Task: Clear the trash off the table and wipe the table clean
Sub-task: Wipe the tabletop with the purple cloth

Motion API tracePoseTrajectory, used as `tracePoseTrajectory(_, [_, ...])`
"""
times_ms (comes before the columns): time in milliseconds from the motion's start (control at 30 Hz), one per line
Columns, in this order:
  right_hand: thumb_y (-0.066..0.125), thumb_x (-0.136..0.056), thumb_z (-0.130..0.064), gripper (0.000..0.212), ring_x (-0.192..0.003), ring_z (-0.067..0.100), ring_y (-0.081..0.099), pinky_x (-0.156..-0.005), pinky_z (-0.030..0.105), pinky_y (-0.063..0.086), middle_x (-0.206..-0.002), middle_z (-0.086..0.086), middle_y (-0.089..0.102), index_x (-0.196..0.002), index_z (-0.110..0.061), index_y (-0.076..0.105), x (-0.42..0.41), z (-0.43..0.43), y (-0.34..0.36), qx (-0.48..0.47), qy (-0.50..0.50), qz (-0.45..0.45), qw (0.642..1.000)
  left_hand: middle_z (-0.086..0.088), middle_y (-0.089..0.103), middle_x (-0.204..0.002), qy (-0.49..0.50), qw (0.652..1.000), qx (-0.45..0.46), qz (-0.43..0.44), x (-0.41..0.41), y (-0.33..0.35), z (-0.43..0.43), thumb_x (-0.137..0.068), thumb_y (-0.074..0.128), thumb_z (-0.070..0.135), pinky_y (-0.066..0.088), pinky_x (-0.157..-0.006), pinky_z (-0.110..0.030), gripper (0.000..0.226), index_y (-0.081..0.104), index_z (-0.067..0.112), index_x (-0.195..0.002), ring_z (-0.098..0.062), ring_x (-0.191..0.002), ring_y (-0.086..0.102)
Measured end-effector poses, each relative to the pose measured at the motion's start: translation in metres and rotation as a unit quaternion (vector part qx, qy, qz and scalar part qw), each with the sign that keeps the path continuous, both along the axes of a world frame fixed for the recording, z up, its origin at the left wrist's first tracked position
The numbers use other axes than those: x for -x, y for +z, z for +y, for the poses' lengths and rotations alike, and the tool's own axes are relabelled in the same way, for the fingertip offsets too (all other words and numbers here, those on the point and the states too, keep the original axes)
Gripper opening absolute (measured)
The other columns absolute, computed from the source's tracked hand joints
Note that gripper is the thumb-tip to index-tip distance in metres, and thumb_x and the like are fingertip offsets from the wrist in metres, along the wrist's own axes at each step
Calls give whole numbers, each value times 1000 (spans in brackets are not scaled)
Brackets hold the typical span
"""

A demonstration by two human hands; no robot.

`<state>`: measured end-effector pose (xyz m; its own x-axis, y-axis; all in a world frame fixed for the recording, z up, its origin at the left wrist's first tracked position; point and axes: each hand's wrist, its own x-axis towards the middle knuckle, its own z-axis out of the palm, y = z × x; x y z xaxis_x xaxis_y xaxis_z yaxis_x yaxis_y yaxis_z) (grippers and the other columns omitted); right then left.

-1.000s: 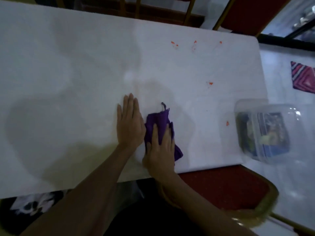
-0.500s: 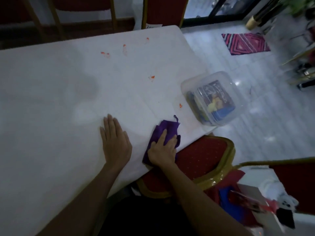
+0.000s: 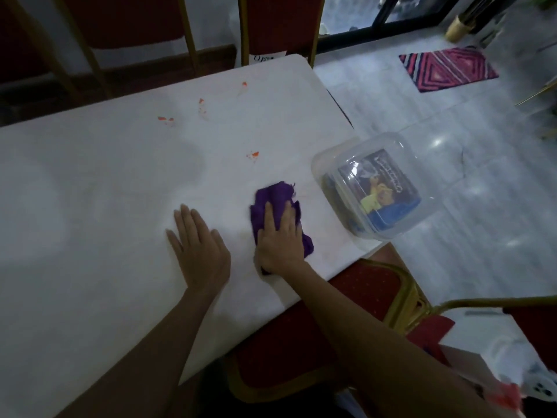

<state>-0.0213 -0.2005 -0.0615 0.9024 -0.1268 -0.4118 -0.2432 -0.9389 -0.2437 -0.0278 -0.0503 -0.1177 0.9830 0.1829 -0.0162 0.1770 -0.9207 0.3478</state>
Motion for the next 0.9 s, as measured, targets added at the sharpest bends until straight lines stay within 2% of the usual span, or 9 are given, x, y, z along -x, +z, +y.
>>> tracePoseTrajectory(67, [31,-102,-35,71,-151,37,-6,-122,50,3,-163,23,-11,-158,-19,-9,16,-13,1,11,13,12,1000,-19,17,-163,4,1000,-2,-18,-9,-4,3,-102,35,21,9,-123,-55,57,24,-6,-152,-30,-153,9])
tracePoseTrajectory(133, [32,-102,-33,71,-151,38,-6,-122,50,2,-162,27,-9,-158,-17,-9,20,-35,0,25,-41,19,999,-17,21,-163,7,999,-18,-34,-15,-7,7,-103,35,21,11,-123,-53,55,27,-4,-151,-29,-153,14])
tracePoseTrajectory(267, [36,-101,-30,77,-149,44,-11,-121,54,-1,-159,30,-16,-156,-14,-15,-30,-56,-2,31,-64,43,997,-16,22,-163,48,998,-30,-36,-27,-5,-5,-102,31,21,10,-122,-53,55,29,-3,-151,-28,-153,15])
tracePoseTrajectory(367, [44,-100,-30,83,-150,44,-10,-121,53,0,-160,28,-16,-157,-14,-13,-65,-36,0,28,3,20,999,-15,22,-163,73,996,-41,-41,-42,-4,-13,-101,29,21,10,-123,-53,56,27,-2,-152,-28,-153,14])
tracePoseTrajectory(467, [51,-97,-29,88,-151,37,-12,-121,49,-4,-163,22,-14,-158,-19,-12,-37,-23,1,10,126,-8,992,-15,22,-163,110,993,-38,-32,-64,-2,-19,-101,29,21,12,-122,-55,56,25,-1,-153,-28,-153,14])
tracePoseTrajectory(533, [50,-98,-32,87,-152,34,-12,-120,48,-6,-164,20,-12,-157,-21,-13,-9,-39,1,10,165,-4,986,-15,23,-163,135,990,-36,-28,-76,-1,-23,-101,29,21,12,-122,-55,56,26,-1,-153,-28,-153,15])
tracePoseTrajectory(667, [33,-103,-34,74,-151,39,-9,-122,48,-1,-162,26,-11,-157,-18,-15,-16,-73,5,27,79,15,996,-13,25,-162,162,985,-43,-30,-92,-2,-20,-102,31,21,14,-122,-55,54,29,1,-152,-27,-152,17])
tracePoseTrajectory(733, [35,-103,-33,75,-151,41,-10,-122,49,1,-161,26,-14,-157,-17,-15,-47,-74,4,42,54,24,997,-12,25,-162,170,984,-43,-35,-94,-3,-19,-103,31,22,15,-122,-54,53,30,1,-152,-27,-152,17])
tracePoseTrajectory(900, [36,-103,-29,70,-149,46,-3,-122,53,4,-160,33,-7,-158,-11,-3,-155,-67,-9,52,41,-24,998,-13,24,-162,170,982,-59,-49,-96,-2,-24,-104,27,23,15,-122,-51,53,29,1,-152,-27,-153,16])
